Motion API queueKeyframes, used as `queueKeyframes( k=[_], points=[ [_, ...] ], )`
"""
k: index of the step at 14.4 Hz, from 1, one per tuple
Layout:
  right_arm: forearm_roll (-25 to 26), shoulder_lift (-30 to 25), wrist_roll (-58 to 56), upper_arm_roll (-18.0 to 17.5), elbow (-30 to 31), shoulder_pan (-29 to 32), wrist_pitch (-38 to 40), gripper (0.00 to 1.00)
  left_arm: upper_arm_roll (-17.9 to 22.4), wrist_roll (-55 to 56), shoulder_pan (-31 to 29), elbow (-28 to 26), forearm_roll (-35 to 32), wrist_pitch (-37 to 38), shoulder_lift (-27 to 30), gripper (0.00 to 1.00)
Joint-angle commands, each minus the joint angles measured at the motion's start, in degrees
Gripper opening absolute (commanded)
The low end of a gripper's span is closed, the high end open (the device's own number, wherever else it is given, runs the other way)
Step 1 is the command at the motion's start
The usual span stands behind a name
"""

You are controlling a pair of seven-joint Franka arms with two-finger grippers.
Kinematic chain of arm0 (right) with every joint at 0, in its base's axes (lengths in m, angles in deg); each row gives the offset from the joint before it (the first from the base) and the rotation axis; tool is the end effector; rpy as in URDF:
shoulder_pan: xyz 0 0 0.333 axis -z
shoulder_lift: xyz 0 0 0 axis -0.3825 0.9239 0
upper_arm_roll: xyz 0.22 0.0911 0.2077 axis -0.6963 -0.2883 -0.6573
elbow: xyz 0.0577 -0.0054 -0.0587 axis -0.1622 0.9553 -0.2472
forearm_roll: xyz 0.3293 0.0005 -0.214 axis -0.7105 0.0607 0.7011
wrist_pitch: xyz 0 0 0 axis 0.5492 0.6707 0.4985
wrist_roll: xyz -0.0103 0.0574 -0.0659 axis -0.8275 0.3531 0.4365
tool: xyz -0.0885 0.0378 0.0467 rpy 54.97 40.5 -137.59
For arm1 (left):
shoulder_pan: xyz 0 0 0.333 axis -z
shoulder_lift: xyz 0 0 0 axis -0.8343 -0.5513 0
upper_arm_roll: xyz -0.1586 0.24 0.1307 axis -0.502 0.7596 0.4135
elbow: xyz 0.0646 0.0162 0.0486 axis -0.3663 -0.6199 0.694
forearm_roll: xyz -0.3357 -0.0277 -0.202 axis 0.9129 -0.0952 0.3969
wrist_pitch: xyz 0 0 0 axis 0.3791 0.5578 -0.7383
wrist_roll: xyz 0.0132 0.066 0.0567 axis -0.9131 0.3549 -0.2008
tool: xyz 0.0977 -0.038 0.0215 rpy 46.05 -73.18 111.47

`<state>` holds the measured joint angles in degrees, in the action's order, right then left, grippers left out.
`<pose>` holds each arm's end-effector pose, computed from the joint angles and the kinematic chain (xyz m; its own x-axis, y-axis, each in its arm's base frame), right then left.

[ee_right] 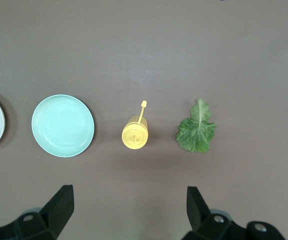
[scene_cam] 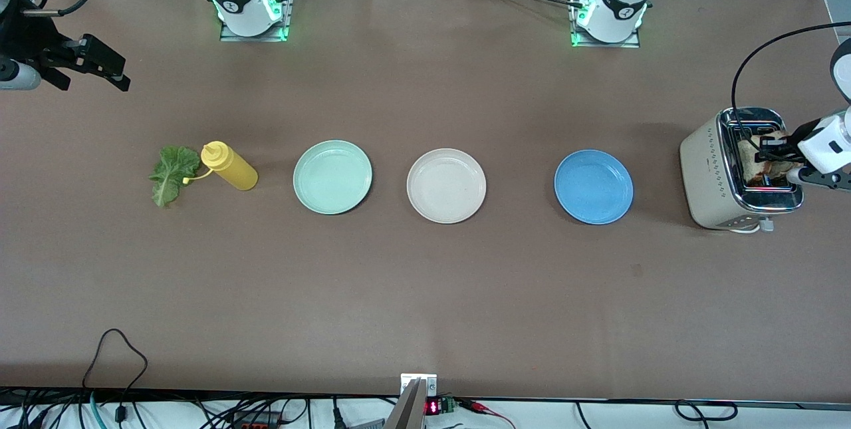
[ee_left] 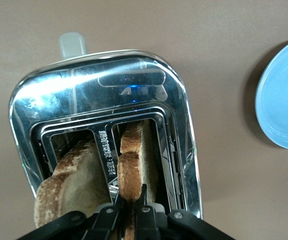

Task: Make sandwich in beige plate with both arms
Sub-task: 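Lower the left gripper and pinch one toast slice in the toaster, then lift the toast slice out of the toaster with the left gripper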

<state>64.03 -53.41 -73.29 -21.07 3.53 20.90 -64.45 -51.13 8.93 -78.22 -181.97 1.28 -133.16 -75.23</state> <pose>0.5255 0.0342 0.6429 0.9999 -0.0108 0.0011 -0.0108 -0.9999 -0.0080 0.5354 0.2010 0.3709 0.9755 -0.1574 -0.1535 -0.1541 -0.9875 0.0333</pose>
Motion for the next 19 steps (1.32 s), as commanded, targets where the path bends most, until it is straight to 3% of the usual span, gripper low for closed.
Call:
queueKeyframes(
  k=[1, 5, 9, 16, 19],
  points=[
    [-0.5, -1.3, -0.7, 0.2, 1.5, 0.1, -0.4, 1.00, -0.9, -2.0, -0.6, 3.2, 1.0, 6.1, 2.5, 0.01],
    [-0.5, -1.3, -0.7, -0.2, 2.1, 0.0, -0.3, 1.00, -1.6, -2.1, 0.1, 10.8, 0.9, 18.2, 3.7, 0.01],
    [-0.9, -1.3, -0.6, -0.3, 1.9, -1.0, -0.6, 1.00, -6.2, -1.2, 0.4, 18.7, 0.9, 31.3, 2.9, 0.00],
    [-0.9, -1.2, -0.6, -0.3, 2.1, -2.2, -0.8, 1.00, -13.3, 1.2, 0.5, 19.5, 1.5, 31.9, 1.8, 0.01],
    [-0.9, -1.0, 0.4, -0.2, 2.2, -3.3, -1.0, 1.00, -16.1, 2.6, 1.2, 19.2, 7.0, 33.0, -0.9, 0.01]
  ],
)
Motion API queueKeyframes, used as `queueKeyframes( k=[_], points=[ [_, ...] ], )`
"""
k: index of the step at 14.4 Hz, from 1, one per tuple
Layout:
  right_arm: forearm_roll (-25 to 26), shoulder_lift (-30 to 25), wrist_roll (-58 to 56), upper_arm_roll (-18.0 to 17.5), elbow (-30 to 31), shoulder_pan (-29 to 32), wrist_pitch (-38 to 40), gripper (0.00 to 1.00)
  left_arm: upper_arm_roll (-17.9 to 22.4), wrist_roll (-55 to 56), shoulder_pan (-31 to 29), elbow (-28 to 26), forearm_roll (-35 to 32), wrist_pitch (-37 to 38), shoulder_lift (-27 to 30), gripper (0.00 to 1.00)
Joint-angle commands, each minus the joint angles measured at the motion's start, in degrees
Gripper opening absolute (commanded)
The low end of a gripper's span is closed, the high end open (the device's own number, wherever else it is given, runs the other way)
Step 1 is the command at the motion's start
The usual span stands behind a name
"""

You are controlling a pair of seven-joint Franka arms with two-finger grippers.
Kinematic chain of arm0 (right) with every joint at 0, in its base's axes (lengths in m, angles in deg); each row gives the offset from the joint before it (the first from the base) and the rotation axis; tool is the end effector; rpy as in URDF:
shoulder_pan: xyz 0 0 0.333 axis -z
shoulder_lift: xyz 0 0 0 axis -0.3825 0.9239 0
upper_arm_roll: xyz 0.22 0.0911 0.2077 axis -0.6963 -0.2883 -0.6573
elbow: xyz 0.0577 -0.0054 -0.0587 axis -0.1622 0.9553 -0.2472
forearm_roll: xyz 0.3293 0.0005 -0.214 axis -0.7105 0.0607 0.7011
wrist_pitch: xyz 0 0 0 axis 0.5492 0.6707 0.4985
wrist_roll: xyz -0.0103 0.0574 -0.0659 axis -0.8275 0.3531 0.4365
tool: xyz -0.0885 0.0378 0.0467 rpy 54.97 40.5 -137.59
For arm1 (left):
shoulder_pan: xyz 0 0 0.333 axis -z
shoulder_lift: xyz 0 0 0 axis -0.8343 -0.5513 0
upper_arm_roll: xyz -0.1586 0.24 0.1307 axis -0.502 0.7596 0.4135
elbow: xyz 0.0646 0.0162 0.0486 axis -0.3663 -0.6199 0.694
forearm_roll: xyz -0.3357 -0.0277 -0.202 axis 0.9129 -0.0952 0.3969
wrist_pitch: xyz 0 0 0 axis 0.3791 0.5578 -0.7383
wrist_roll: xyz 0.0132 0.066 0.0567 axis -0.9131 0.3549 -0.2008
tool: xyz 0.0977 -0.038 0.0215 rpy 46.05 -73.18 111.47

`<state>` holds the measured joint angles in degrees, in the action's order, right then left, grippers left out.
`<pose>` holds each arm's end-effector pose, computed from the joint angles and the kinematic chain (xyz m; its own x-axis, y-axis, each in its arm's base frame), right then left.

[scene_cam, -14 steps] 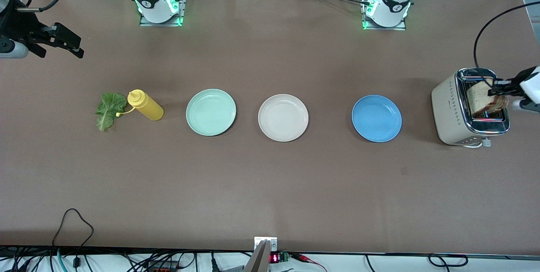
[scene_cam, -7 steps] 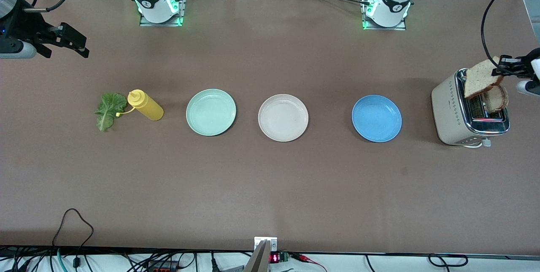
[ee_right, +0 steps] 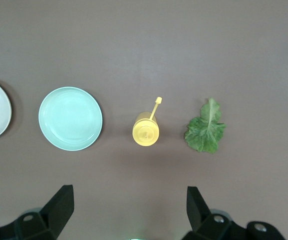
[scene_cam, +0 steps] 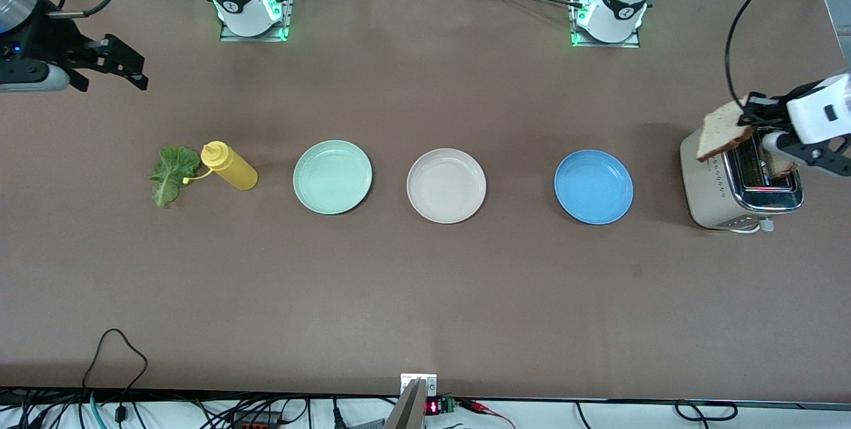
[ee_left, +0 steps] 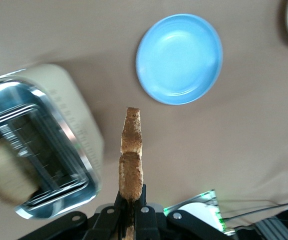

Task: Make sandwich in beige plate with both arms
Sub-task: 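Lift the toast slice out of the toaster with the left gripper, then carry the toast over the beige plate and lay it down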

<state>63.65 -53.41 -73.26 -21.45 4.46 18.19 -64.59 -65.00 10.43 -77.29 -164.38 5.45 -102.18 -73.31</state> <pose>0.5228 0.0633 0.6355 0.9990 0.0427 -0.0131 0.0425 -0.9990 -0.0131 0.5589 0.0579 0.4966 0.8854 -0.3698 -0.2816 -0.3238 -0.9253 0.1973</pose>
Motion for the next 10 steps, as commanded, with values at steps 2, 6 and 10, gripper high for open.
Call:
queueKeyframes(
  k=[2, 6, 10],
  points=[
    [-0.5, -0.9, 0.4, 0.2, 1.4, -0.6, -1.1, 1.00, -4.9, 2.7, 1.2, 1.7, 7.3, 0.6, -6.3, 0.01],
    [-0.5, -1.0, 0.4, 0.1, 1.8, -1.4, -2.5, 1.00, -5.3, 12.5, 6.1, 1.0, 18.6, -7.4, -11.4, 0.01],
    [-0.4, -1.1, 0.4, 0.3, 1.8, -1.2, -2.2, 1.00, -5.7, 14.4, 9.8, -0.1, 34.6, -17.3, -16.4, 0.03]
  ],
)
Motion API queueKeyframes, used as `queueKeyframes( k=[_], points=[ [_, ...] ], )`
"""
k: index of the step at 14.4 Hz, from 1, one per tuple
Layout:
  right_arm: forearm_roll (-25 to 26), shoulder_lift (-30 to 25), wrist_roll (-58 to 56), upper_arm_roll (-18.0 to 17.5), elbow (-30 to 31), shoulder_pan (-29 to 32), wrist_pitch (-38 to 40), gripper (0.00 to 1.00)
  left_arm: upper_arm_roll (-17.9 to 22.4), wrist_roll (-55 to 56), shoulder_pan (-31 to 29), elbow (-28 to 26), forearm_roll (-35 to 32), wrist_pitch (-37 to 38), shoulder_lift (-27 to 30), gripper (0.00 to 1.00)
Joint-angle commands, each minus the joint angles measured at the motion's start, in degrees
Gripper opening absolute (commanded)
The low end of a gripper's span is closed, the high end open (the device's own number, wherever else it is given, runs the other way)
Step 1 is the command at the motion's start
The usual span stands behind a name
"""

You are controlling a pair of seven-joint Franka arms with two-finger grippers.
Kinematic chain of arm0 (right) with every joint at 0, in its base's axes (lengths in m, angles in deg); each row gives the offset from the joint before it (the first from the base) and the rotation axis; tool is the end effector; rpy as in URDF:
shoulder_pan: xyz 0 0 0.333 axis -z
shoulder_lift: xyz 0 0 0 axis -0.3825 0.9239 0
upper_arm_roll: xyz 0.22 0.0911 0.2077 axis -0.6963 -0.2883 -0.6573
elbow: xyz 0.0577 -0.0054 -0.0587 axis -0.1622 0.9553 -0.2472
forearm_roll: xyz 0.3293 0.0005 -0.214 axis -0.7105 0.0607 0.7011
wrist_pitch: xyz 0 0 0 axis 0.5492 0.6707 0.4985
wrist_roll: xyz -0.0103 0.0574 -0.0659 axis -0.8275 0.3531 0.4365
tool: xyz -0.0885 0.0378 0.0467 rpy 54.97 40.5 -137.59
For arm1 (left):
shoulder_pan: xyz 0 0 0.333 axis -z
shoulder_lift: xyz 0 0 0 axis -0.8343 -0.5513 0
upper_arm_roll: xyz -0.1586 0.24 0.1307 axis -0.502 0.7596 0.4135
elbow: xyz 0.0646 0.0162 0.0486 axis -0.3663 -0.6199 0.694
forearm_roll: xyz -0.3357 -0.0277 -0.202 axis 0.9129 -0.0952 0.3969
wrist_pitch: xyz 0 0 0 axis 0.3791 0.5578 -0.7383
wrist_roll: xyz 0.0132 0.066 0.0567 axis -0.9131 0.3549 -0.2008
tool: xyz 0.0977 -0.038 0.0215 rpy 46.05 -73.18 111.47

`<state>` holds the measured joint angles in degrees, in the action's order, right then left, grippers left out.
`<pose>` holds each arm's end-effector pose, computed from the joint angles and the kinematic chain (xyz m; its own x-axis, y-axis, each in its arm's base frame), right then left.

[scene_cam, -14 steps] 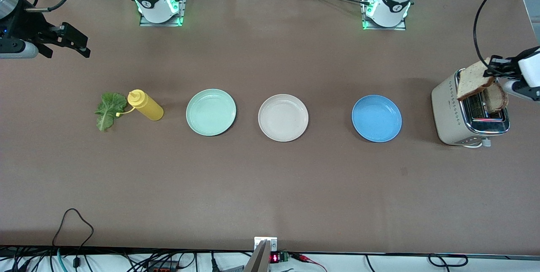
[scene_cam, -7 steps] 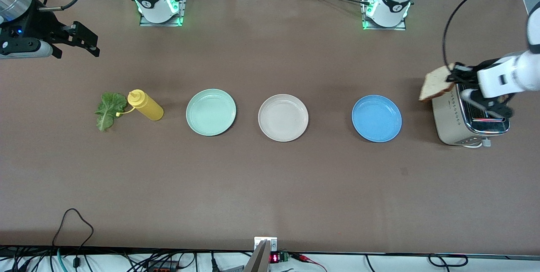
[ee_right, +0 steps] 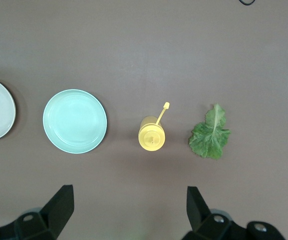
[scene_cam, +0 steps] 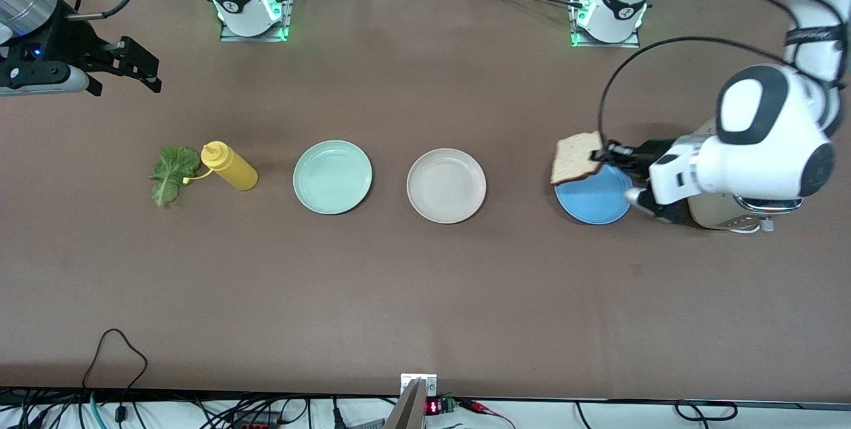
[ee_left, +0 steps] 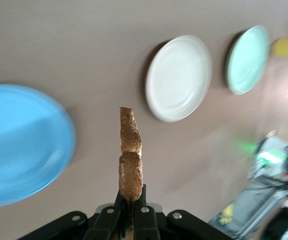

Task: Make sandwich in beige plate with both arms
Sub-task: 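Carry the toast over the beige plate and lay it down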

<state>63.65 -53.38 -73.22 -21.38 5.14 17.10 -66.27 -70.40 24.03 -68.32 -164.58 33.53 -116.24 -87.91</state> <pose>0.5246 0.0729 0.6322 0.9982 0.0593 0.0038 0.0594 -0.9981 -0.0144 0.6117 -0.1208 0.3830 0.9311 -0.2851 -0.2274 -0.0916 -0.7865 0.6108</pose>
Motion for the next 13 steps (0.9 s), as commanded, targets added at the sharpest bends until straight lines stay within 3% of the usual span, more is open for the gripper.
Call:
queueKeyframes(
  k=[1, 3, 6, 9, 13],
  points=[
    [-0.2, -1.2, 0.3, 0.2, 1.2, -0.1, -0.5, 1.00, -0.4, 0.7, 1.8, -1.4, 11.9, -6.9, -2.3, 0.03],
    [0.4, -1.3, 0.1, 0.7, 1.3, 0.6, -0.3, 1.00, -0.5, -0.1, 4.7, -4.5, 21.1, -14.2, -3.1, 0.02],
    [0.5, -1.3, -0.4, 0.7, 1.3, 2.5, 0.1, 1.00, -0.5, -4.3, 9.3, -8.0, 29.4, -23.1, -4.8, 0.01],
    [0.5, -1.4, -0.4, 0.7, 1.5, 2.4, 0.2, 1.00, -0.5, -18.5, 11.3, -8.8, 41.4, -24.8, -10.3, 0.01],
    [0.5, -1.4, -0.4, 0.7, 1.7, 2.2, -0.1, 1.00, -0.5, -30.0, 13.4, -10.9, 49.6, -28.0, -14.0, 0.01]
  ],
)
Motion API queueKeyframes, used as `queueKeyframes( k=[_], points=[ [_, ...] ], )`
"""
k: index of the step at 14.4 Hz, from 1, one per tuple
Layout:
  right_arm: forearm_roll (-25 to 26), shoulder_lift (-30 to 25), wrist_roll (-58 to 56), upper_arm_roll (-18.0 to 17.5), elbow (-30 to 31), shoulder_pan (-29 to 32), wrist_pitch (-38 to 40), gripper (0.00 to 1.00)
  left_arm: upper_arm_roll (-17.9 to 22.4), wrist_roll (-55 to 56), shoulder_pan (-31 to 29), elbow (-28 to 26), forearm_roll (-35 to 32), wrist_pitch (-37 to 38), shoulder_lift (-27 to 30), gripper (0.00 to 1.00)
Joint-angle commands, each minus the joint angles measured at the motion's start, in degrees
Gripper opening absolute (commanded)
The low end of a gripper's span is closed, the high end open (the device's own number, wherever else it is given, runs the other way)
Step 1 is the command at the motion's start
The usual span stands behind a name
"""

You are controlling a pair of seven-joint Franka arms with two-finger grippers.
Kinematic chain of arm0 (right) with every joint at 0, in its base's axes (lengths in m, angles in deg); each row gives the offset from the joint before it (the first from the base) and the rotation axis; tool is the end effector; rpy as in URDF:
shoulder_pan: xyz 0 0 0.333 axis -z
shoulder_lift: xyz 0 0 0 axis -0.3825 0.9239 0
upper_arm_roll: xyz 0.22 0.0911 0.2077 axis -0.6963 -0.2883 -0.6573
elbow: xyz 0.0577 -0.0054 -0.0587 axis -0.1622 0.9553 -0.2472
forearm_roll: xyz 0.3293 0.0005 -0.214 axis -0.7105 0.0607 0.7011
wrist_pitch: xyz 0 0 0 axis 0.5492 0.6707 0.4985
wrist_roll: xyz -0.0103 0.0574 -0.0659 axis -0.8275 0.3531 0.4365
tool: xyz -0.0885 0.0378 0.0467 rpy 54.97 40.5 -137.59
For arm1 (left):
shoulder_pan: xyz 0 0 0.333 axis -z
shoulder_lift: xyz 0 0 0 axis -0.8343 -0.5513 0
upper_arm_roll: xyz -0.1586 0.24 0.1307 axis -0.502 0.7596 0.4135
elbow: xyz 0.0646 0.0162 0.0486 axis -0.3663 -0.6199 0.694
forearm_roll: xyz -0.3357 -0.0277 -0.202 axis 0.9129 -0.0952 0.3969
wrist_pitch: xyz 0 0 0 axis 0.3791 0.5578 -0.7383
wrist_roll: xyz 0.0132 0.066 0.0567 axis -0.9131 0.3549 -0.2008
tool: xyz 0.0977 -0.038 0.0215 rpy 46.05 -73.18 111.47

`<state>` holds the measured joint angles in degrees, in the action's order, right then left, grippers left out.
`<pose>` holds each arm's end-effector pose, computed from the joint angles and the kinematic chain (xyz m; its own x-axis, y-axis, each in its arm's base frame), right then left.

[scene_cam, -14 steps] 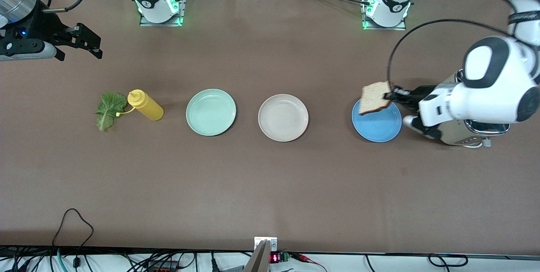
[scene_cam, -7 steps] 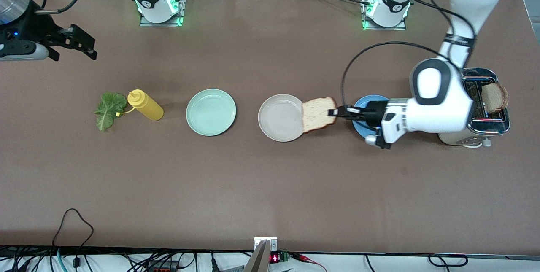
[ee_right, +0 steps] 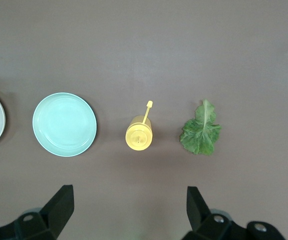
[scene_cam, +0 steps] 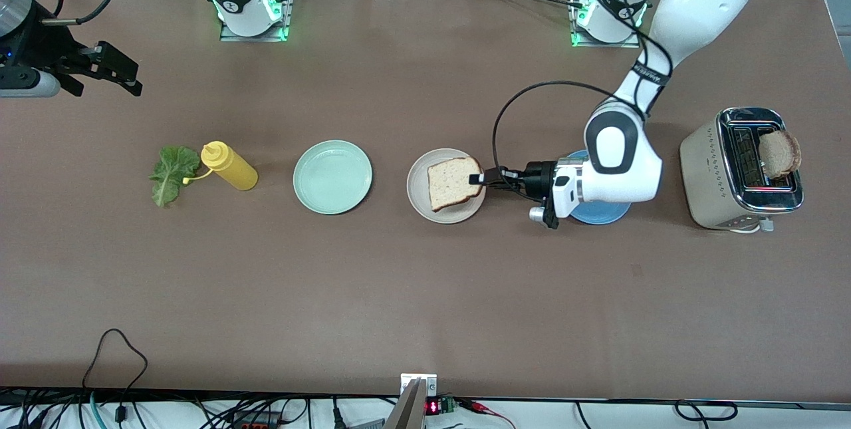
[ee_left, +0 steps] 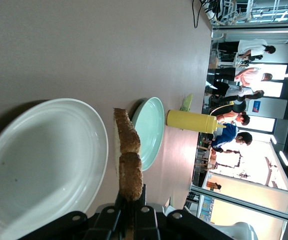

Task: Make sandwich in beige plate with both arms
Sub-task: 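Carry the toast over the beige plate and lay it down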

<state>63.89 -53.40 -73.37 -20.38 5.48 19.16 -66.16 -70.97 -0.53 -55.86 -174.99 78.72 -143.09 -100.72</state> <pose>0.5274 0.0439 0.6295 1.0000 0.0086 -0.0034 0.0086 -0.9999 -0.0111 0.5792 -0.2592 0.2146 0.9927 -0.0626 -0.1028 0.0691 -0.4037 0.9123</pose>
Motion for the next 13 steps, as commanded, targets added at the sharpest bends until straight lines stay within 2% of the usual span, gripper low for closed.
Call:
queueKeyframes(
  k=[1, 3, 10, 13],
  points=[
    [0.3, -1.3, -0.2, -0.4, 1.3, 0.2, -0.2, 1.00, 0.0, -9.1, 1.4, -0.9, 7.2, -1.1, -2.2, 0.01],
    [0.3, -1.3, -0.3, -0.4, 1.5, 0.2, 0.0, 1.00, 0.0, -14.2, 0.9, -2.7, 9.0, -1.0, -2.9, 0.01],
    [-0.1, -1.5, -1.8, -0.8, 1.4, 0.0, -0.4, 1.00, 0.0, -14.8, 1.2, -3.2, 9.6, -0.6, -4.8, 0.01],
    [-2.4, -3.5, -5.2, -0.4, 1.4, 0.1, 0.2, 1.00, 0.0, -14.8, 1.7, -3.3, 10.1, -0.6, -5.3, 0.01]
  ],
)
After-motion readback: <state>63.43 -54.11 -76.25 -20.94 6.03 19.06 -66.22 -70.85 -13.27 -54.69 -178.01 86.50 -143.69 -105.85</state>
